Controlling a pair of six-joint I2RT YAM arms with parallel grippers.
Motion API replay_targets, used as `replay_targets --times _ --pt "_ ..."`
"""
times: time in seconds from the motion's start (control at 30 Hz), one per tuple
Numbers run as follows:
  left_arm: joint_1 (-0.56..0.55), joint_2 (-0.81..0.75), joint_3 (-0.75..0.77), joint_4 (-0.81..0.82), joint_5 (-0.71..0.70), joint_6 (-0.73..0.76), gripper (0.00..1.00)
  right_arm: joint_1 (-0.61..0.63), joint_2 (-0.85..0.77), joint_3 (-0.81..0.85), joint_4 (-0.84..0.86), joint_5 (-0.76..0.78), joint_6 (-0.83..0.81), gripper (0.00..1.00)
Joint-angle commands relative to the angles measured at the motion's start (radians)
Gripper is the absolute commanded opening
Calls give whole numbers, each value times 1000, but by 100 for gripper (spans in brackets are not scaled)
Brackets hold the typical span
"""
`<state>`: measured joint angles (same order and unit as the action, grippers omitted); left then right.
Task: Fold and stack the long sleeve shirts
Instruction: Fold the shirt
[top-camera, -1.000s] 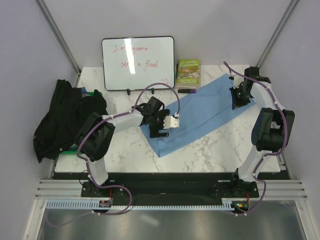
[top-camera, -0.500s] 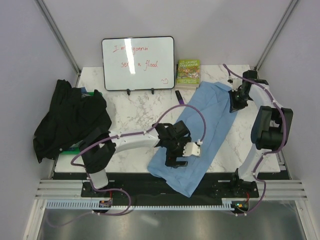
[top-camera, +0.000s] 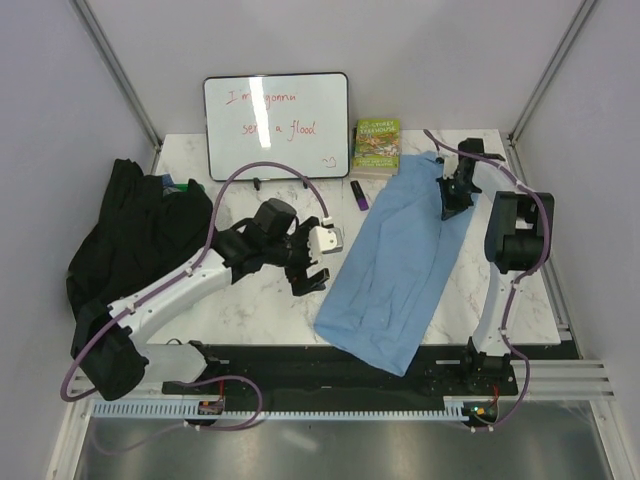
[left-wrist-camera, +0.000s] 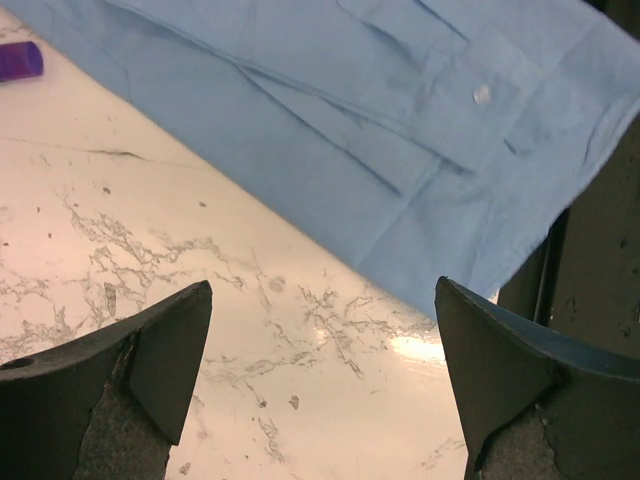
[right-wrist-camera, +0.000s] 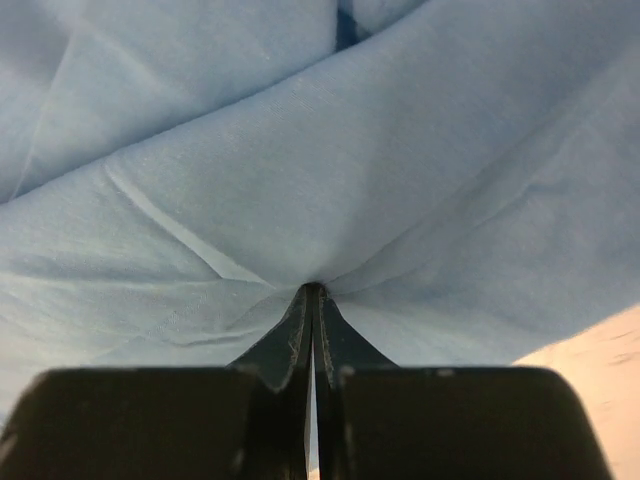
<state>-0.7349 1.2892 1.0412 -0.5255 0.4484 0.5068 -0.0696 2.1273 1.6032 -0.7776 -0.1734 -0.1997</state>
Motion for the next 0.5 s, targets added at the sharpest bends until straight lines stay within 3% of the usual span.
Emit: replay_targets --times 0.0,0.17,0.37,0.43,0.47 --pt "28 -57 -81 22 18 71 99 -6 169 192 83 135 -23 3" --pt "28 -41 -115 28 114 195 100 -10 185 353 51 156 -89 3" --pt "28 -24 -127 149 188 332 99 -55 -148 270 6 -38 -193 8" --pt "29 -18 -118 197 232 358 99 -70 -304 218 -14 -154 -217 15" --pt "31 -19 -115 249 249 366 99 -70 -354 198 -12 -193 -221 40"
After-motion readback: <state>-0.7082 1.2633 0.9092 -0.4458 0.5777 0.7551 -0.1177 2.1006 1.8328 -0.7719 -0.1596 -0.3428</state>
